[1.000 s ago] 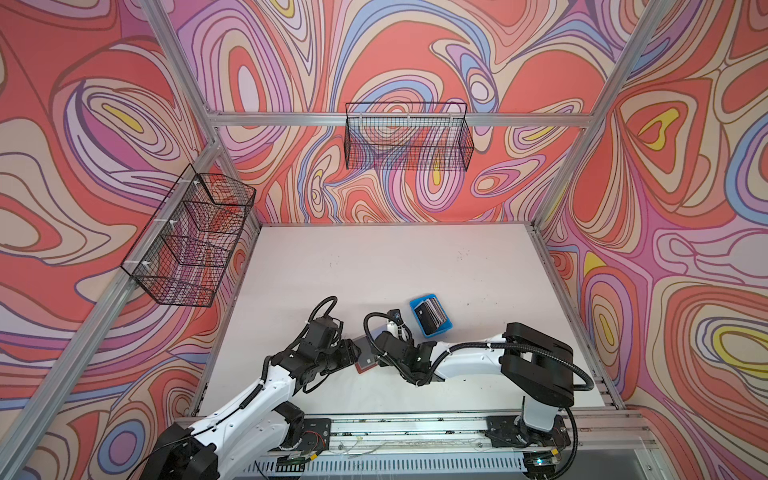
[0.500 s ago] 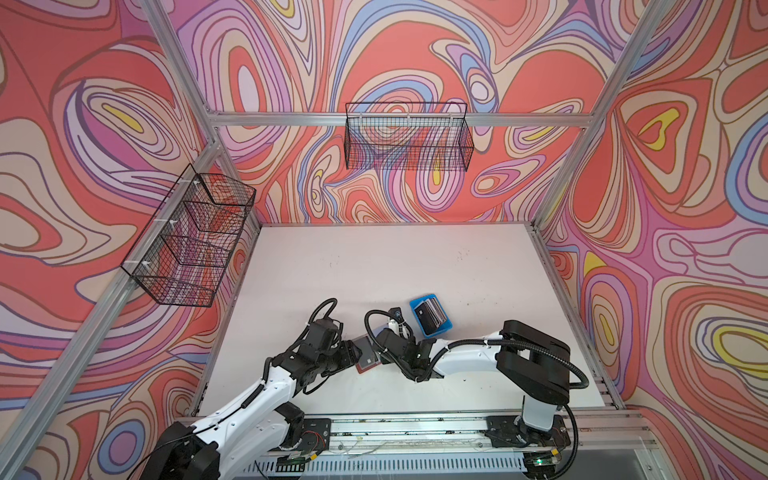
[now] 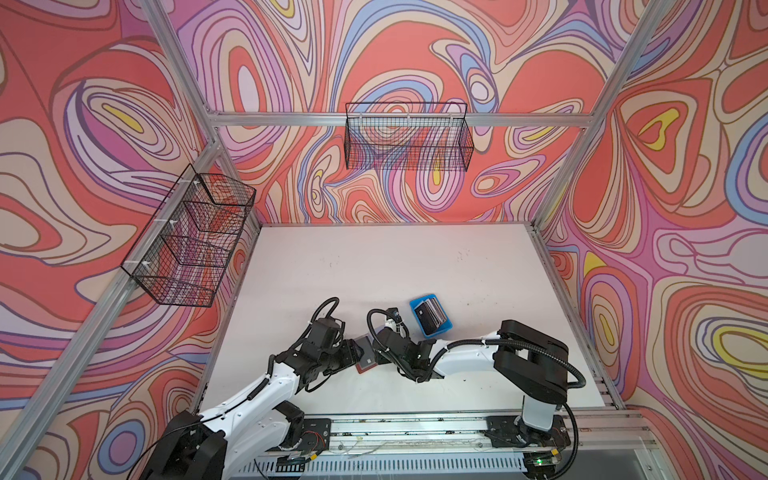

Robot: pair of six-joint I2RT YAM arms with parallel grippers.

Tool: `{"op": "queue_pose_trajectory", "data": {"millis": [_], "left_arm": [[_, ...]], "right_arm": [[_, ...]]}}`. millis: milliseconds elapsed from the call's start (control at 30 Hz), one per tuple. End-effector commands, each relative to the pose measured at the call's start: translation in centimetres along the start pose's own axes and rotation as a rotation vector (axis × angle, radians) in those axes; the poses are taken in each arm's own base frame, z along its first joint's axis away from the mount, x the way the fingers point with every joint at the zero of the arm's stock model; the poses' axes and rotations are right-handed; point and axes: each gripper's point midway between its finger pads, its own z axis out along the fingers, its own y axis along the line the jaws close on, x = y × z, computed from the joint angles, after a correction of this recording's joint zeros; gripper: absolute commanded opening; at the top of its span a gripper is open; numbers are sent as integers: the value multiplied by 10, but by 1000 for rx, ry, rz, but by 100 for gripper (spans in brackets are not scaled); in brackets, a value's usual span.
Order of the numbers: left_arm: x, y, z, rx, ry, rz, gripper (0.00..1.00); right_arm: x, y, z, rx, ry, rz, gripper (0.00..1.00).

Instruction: Put the credit cards into the card holder

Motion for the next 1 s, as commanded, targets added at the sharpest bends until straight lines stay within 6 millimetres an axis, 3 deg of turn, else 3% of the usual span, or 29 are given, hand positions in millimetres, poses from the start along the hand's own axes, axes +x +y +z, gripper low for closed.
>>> {"op": "queue_pose_trajectory", "data": {"millis": [0, 267, 633, 833, 967], "left_arm": [[-3, 4, 1, -10, -19, -16, 59], [-10, 6, 0, -33, -55, -24, 55], [-49, -39, -26, 28, -160, 21, 51], [-50, -60, -7, 115, -95, 12, 39], [-43, -62, 11, 157, -44, -11, 30]], "right_arm": [[34, 3, 5, -25, 102, -4, 35], [36, 10, 5, -64, 105, 20, 29], [42, 15, 4, -112, 116, 48, 16], [43, 26, 2, -171, 120, 60, 14], [46, 27, 3, -177, 126, 62, 11]]}}
